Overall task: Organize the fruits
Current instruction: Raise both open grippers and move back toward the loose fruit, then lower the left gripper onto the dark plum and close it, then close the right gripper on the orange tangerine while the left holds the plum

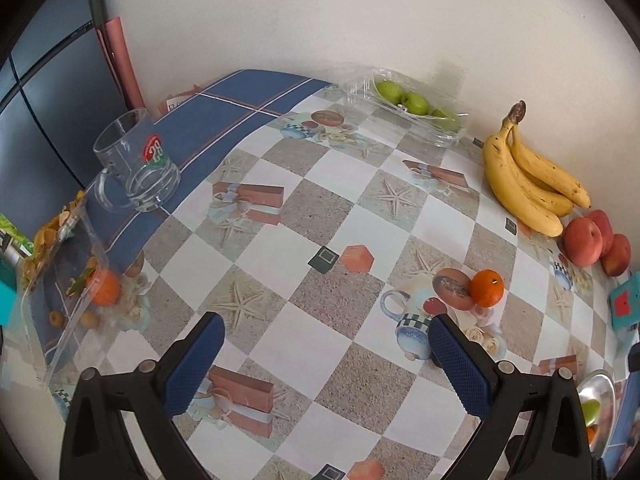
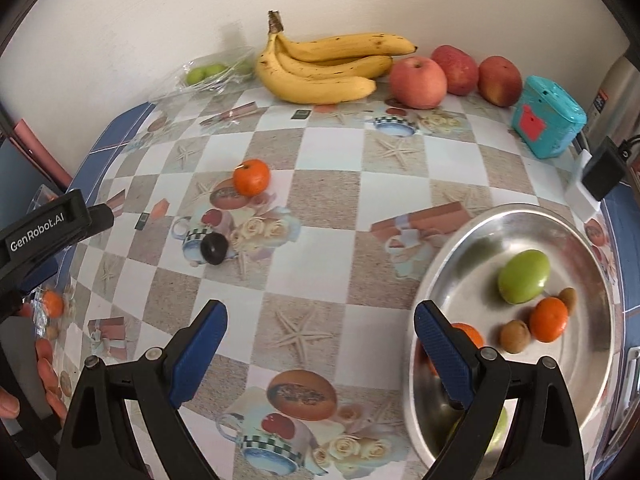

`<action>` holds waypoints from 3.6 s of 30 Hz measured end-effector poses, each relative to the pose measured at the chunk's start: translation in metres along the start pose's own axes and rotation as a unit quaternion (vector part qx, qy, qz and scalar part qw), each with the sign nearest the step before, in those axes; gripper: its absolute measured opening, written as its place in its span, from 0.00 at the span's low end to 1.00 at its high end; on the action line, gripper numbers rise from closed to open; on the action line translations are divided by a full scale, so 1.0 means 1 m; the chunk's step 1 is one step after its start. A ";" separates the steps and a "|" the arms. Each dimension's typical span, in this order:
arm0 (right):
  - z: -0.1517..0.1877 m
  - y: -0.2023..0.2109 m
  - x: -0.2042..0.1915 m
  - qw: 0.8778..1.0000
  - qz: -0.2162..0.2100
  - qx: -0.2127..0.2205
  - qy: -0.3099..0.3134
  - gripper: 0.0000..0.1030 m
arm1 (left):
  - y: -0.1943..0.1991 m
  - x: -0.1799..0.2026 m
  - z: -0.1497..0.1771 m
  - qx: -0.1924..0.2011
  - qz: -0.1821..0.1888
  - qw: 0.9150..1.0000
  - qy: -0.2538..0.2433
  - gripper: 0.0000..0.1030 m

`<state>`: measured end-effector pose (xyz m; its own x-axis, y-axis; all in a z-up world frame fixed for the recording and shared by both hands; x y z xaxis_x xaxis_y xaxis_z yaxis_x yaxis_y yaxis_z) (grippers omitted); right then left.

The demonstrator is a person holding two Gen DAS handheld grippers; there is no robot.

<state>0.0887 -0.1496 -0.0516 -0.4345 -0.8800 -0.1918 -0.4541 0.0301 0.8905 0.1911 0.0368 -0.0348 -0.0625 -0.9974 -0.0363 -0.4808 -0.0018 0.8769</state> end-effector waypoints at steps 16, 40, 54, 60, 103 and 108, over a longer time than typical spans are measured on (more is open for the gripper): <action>0.004 -0.014 0.002 1.000 0.005 -0.011 -0.002 0.92 | -0.021 0.036 0.010 -0.003 0.089 0.995 -0.044 1.00; -0.003 -0.004 0.029 0.999 0.005 0.001 -0.033 0.92 | -0.048 0.068 0.013 -0.015 0.147 0.987 -0.063 0.89; -0.005 -0.007 0.039 0.999 0.009 -0.003 -0.044 0.92 | -0.061 0.086 0.023 -0.044 0.175 0.981 -0.074 0.53; -0.004 -0.008 0.039 0.999 0.010 -0.004 -0.042 0.92 | -0.064 0.090 0.027 -0.057 0.174 0.980 -0.077 0.35; -0.017 -0.010 0.009 0.998 0.009 0.068 0.012 0.92 | -0.028 0.036 -0.030 0.031 0.228 0.973 0.011 0.26; -0.022 -0.016 -0.007 0.998 0.004 0.065 0.026 0.92 | -0.036 0.030 -0.032 0.023 0.230 0.973 0.020 0.26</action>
<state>0.1159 -0.1543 -0.0553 -0.4000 -0.9024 -0.1602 -0.5484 0.0956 0.8307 0.2341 0.0045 -0.0524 -0.2474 -0.8937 0.3744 -0.4480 0.4481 0.7736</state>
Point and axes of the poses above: each gripper's, at about its wrist camera, not at the fingertips, and y roughly against the way its jaws point, x to its right, z to its underside, the point moved 3 cm from there along -y, roughly the way its jaws point, and after that the axes turned 8 degrees about -y, right-handed, at the moved point
